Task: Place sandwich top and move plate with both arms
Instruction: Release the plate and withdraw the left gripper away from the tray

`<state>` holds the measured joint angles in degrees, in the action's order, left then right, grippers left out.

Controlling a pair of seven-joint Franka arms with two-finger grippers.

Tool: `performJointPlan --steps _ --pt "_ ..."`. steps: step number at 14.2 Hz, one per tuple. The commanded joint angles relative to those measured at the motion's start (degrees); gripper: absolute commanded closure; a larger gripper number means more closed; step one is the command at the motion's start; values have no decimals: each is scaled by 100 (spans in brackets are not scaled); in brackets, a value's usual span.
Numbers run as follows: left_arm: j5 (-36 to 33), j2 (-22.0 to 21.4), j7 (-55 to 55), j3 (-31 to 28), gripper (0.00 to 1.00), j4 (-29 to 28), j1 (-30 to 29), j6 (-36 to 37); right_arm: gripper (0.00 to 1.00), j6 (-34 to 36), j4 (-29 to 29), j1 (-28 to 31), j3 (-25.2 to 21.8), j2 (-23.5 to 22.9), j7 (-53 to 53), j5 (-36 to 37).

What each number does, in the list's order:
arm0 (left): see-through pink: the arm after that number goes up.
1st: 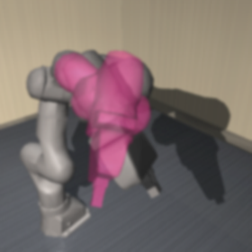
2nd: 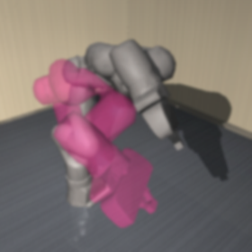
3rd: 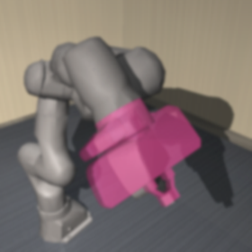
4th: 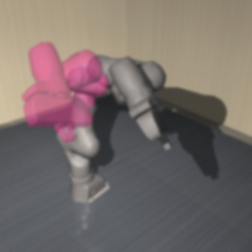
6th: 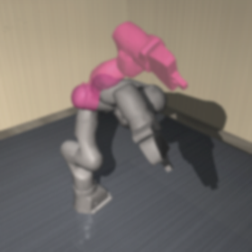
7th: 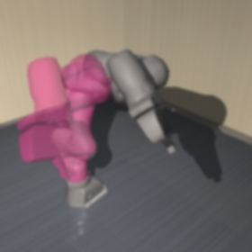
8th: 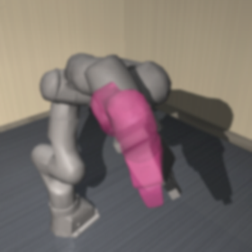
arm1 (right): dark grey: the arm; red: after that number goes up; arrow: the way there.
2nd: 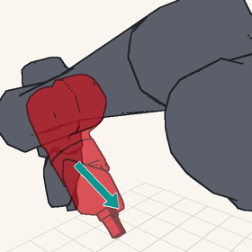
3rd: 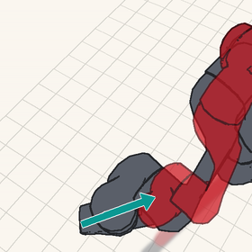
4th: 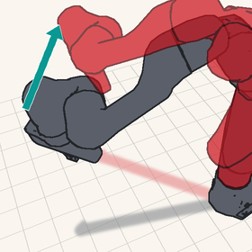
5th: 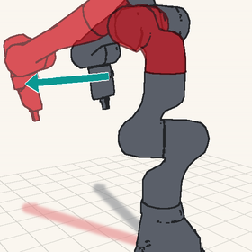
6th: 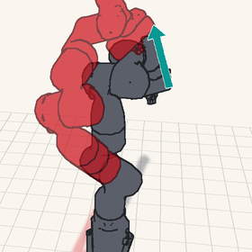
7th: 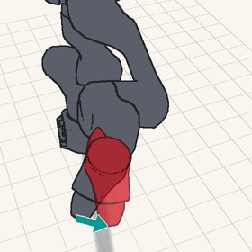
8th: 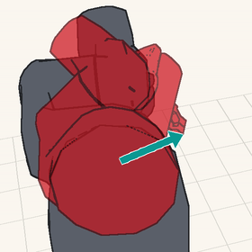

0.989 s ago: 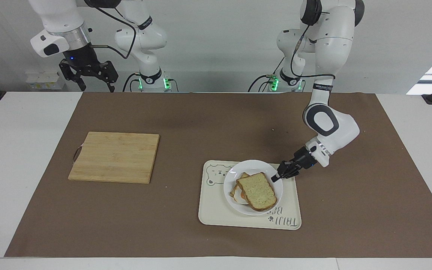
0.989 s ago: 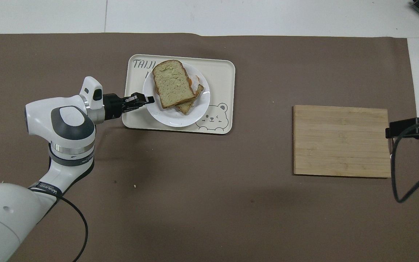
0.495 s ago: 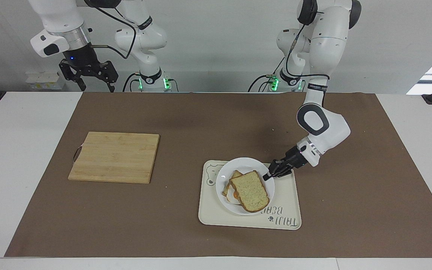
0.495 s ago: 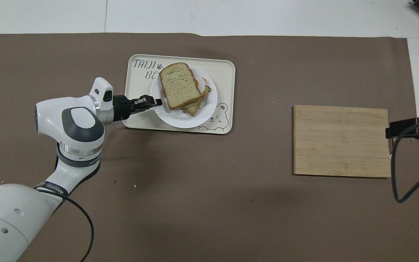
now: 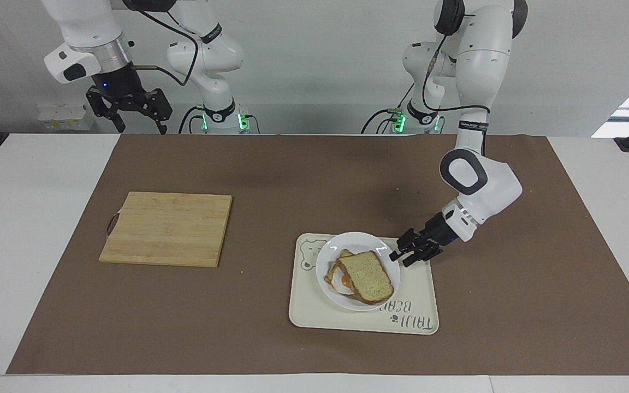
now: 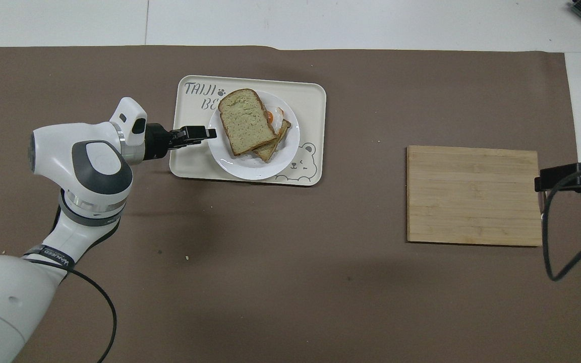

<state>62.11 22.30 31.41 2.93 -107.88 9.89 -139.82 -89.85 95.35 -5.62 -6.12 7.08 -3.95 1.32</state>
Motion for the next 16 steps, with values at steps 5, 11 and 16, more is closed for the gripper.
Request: performJointPlan --steps 5,11,16 --pt "-3515 -1173 -1276 -564 28 133 -22 855 0 82 -69 44 6 -14 140 -27" --pt "-5823 -1201 -1410 -1083 19 2927 -22 4618 0 73 -69 44 6 -14 140 -27" --pt "-6255 -1964 -1313 -1180 0 3211 -22 5682 0 73 -69 44 6 -14 140 -27"
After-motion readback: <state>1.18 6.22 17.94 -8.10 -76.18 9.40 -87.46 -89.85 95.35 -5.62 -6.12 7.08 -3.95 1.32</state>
